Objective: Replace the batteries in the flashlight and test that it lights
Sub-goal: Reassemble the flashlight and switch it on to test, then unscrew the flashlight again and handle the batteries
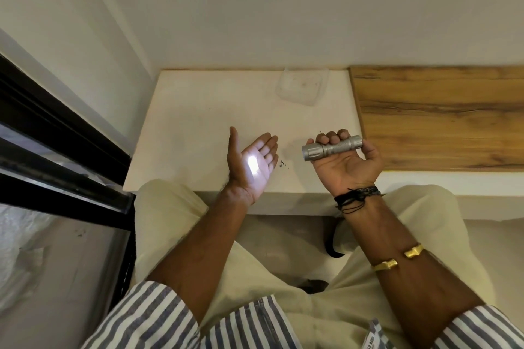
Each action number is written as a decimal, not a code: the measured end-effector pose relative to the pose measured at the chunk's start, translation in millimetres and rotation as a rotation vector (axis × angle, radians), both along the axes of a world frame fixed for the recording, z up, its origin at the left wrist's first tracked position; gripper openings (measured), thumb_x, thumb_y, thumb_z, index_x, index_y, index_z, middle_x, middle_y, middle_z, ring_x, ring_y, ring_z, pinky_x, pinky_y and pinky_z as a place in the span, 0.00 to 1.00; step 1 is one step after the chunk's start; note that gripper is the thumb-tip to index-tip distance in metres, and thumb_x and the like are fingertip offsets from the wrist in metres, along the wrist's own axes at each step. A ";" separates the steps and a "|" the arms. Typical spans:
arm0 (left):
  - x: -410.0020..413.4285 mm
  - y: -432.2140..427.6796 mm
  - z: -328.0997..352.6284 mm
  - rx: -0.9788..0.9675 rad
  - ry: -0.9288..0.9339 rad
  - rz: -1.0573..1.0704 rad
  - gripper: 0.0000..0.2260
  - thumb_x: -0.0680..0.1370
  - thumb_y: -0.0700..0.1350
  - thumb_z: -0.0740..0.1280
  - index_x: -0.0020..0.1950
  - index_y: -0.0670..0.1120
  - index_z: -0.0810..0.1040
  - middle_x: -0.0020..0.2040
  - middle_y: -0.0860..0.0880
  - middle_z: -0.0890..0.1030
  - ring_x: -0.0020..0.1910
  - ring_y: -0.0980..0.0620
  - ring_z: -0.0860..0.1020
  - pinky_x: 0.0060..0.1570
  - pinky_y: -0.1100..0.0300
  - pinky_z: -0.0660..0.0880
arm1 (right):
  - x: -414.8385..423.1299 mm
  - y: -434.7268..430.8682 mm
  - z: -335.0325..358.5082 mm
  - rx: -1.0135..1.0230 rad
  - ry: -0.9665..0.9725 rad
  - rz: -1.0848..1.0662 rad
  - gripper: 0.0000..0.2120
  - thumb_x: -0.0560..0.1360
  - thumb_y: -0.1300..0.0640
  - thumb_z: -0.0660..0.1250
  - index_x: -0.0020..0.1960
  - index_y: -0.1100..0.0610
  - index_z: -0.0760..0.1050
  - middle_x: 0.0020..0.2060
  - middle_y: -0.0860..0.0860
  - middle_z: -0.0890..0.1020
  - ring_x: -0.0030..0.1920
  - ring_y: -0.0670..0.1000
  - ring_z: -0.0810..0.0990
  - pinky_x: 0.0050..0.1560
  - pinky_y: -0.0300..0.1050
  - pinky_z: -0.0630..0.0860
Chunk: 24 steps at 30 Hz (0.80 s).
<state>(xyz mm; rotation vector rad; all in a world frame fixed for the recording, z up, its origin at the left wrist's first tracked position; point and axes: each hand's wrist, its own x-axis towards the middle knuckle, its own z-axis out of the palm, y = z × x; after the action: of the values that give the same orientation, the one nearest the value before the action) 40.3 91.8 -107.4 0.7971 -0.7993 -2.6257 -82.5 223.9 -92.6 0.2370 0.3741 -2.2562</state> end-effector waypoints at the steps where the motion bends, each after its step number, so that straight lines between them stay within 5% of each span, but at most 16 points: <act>1: -0.1 -0.1 -0.7 -0.006 -0.002 0.000 0.44 0.75 0.74 0.48 0.80 0.43 0.55 0.81 0.43 0.57 0.80 0.46 0.53 0.78 0.49 0.47 | -0.3 0.4 0.3 0.001 -0.003 -0.005 0.11 0.66 0.50 0.60 0.41 0.58 0.72 0.36 0.53 0.72 0.38 0.56 0.75 0.63 0.57 0.69; 15: -2.2 -2.0 -3.5 -0.043 -0.057 0.077 0.41 0.78 0.71 0.49 0.78 0.40 0.61 0.78 0.41 0.64 0.78 0.44 0.62 0.78 0.47 0.55 | -2.1 1.5 -1.3 0.021 -0.050 0.023 0.12 0.68 0.49 0.64 0.42 0.58 0.73 0.37 0.54 0.75 0.40 0.56 0.75 0.66 0.57 0.68; 17: -4.9 0.3 -1.8 -0.236 -0.214 0.063 0.34 0.81 0.65 0.56 0.76 0.42 0.65 0.75 0.42 0.70 0.74 0.46 0.69 0.75 0.51 0.63 | -3.3 -0.7 -3.1 0.114 -0.006 0.063 0.04 0.69 0.59 0.64 0.43 0.58 0.73 0.39 0.54 0.76 0.42 0.55 0.75 0.68 0.57 0.68; 20: -6.2 5.6 -1.2 -0.799 -0.424 0.038 0.20 0.79 0.50 0.70 0.69 0.45 0.76 0.64 0.48 0.81 0.61 0.55 0.80 0.61 0.61 0.75 | -2.4 -8.1 -9.2 0.375 0.156 0.111 0.15 0.75 0.75 0.57 0.49 0.58 0.73 0.42 0.55 0.78 0.47 0.55 0.79 0.67 0.58 0.73; 24: -6.1 11.5 -5.3 -1.159 -0.392 0.080 0.13 0.77 0.43 0.72 0.62 0.44 0.82 0.56 0.49 0.85 0.52 0.58 0.83 0.54 0.62 0.80 | 11.5 -20.3 -13.7 0.706 0.633 0.176 0.17 0.76 0.74 0.67 0.60 0.60 0.76 0.53 0.55 0.81 0.58 0.55 0.82 0.61 0.55 0.81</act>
<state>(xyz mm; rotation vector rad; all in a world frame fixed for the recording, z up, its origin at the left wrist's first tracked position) 34.3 103.3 -112.7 0.8902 -2.0072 -1.4636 -71.1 203.6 -106.3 -0.1625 1.4637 -1.8995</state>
